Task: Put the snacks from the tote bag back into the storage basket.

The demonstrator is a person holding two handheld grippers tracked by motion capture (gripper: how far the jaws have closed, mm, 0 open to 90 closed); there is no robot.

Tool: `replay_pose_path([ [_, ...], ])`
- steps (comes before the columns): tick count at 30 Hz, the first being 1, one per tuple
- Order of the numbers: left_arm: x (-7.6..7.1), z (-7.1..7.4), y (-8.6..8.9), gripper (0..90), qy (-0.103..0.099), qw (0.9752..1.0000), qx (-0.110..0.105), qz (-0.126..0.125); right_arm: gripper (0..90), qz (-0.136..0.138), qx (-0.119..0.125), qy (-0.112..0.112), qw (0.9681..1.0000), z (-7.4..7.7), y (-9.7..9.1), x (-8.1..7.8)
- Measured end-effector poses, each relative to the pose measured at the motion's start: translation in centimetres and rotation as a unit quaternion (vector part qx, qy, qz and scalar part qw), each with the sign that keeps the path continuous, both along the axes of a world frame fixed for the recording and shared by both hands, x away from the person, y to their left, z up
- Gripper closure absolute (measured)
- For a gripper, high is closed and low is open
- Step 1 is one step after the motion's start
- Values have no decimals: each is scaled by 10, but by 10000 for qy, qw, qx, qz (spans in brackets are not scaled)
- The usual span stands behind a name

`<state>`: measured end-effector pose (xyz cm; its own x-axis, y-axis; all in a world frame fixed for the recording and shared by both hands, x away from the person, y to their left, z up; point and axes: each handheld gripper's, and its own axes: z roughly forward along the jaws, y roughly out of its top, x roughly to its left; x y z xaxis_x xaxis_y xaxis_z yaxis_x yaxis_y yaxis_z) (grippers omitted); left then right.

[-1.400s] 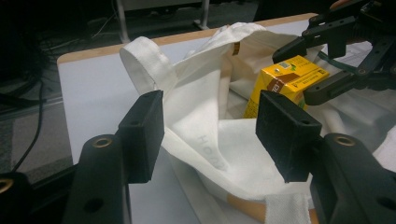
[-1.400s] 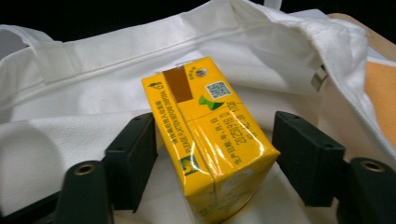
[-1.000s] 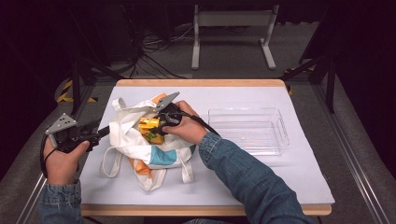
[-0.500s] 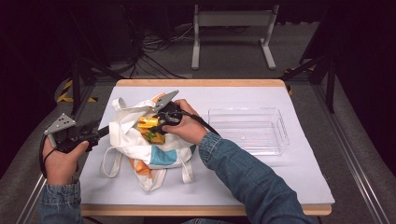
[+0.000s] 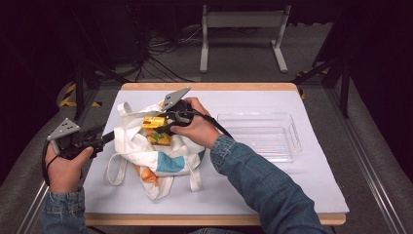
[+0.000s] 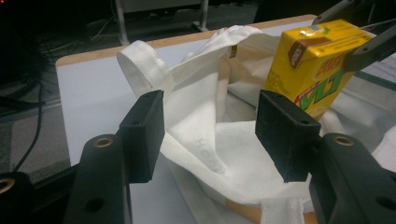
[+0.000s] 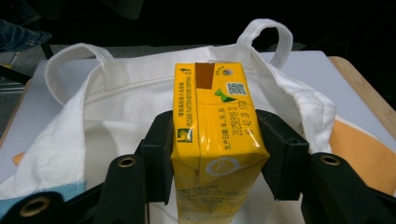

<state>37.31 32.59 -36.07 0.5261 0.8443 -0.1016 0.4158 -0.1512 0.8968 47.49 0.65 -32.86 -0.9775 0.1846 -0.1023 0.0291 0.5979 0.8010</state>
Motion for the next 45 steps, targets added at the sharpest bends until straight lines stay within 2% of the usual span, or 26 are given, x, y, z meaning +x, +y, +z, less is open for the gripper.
replay_pose_path([
  [12,1,1,-2,434,-13,10000,9,-24,512,53,188,-97,9998,26,-14,-8],
  [22,0,1,-1,405,-13,10000,8,7,512,102,341,-122,9993,45,-38,-15],
  [45,-1,1,-2,392,40,10000,28,-62,513,-74,609,-176,9980,69,-102,-28],
])
